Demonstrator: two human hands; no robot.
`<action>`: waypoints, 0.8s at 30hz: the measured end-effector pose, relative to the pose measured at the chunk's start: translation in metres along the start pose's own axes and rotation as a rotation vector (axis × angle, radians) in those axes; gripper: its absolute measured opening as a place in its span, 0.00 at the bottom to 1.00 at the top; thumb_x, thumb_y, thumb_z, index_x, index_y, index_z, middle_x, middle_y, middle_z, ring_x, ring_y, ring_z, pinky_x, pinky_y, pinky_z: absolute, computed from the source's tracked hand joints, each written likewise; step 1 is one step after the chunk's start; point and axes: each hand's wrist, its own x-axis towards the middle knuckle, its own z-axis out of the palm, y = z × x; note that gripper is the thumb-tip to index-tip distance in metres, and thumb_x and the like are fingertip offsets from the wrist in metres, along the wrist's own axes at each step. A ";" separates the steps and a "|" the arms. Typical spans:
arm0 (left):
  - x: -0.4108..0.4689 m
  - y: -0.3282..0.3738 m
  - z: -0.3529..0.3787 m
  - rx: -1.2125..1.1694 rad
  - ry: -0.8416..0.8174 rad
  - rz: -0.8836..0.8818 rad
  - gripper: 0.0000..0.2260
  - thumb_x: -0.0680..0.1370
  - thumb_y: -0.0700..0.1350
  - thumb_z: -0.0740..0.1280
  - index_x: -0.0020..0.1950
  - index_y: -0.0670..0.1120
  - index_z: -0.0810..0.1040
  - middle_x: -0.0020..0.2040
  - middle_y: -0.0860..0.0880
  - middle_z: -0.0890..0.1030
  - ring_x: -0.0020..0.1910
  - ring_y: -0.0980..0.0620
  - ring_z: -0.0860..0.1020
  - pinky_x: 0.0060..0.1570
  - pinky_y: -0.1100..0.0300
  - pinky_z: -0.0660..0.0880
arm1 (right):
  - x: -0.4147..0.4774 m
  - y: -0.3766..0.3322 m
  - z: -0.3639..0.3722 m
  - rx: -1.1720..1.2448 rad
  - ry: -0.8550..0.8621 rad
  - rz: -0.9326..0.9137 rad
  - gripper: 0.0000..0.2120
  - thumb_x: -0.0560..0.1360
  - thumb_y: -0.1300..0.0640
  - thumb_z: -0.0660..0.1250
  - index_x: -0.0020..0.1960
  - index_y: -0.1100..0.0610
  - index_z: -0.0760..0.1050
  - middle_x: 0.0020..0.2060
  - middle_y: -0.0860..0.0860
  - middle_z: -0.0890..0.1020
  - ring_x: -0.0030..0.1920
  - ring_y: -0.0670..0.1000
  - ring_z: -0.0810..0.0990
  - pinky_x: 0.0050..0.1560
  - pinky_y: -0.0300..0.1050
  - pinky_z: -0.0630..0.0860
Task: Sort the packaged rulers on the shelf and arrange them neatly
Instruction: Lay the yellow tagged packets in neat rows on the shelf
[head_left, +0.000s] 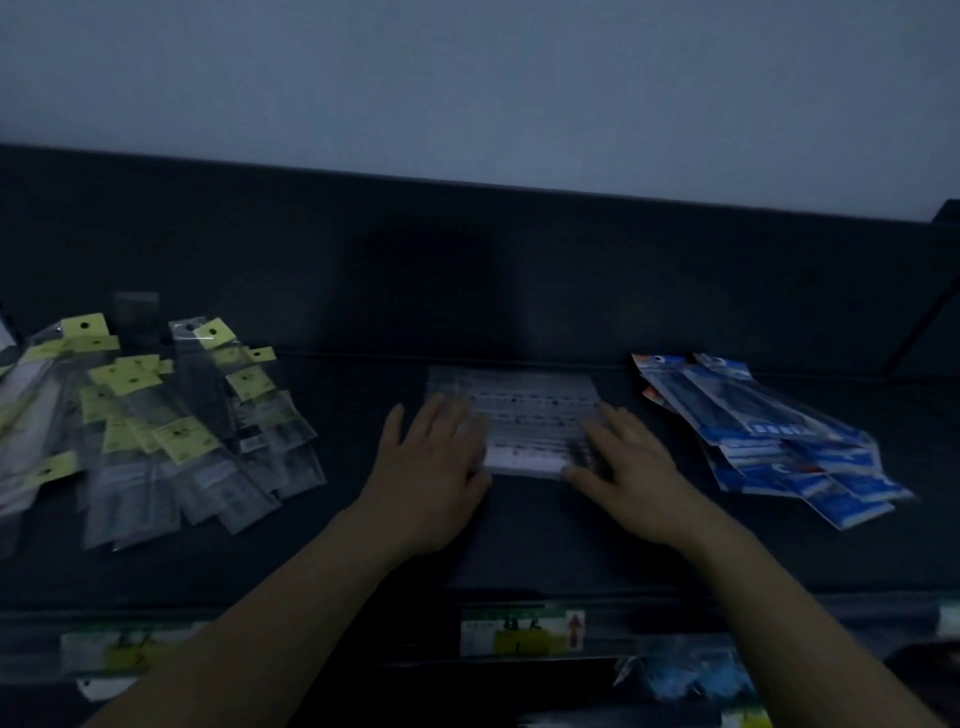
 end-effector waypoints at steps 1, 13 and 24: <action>-0.002 0.001 0.002 0.005 -0.115 0.019 0.27 0.82 0.59 0.49 0.78 0.55 0.46 0.79 0.52 0.42 0.78 0.50 0.40 0.74 0.44 0.39 | -0.002 0.000 0.003 -0.034 -0.096 -0.024 0.34 0.78 0.39 0.55 0.78 0.50 0.46 0.77 0.48 0.44 0.77 0.50 0.42 0.76 0.46 0.43; -0.029 0.001 -0.005 -0.100 -0.268 0.021 0.27 0.82 0.60 0.48 0.78 0.55 0.45 0.79 0.52 0.40 0.78 0.51 0.40 0.76 0.49 0.41 | -0.029 0.004 0.004 -0.062 -0.277 -0.056 0.33 0.80 0.38 0.48 0.76 0.45 0.34 0.74 0.46 0.32 0.73 0.44 0.29 0.74 0.44 0.33; -0.031 -0.002 -0.017 -0.267 0.162 -0.089 0.17 0.81 0.54 0.59 0.68 0.50 0.72 0.66 0.52 0.73 0.61 0.50 0.71 0.59 0.57 0.70 | -0.031 -0.014 -0.003 0.149 -0.028 -0.055 0.31 0.80 0.42 0.54 0.78 0.48 0.47 0.77 0.46 0.45 0.76 0.43 0.41 0.71 0.37 0.40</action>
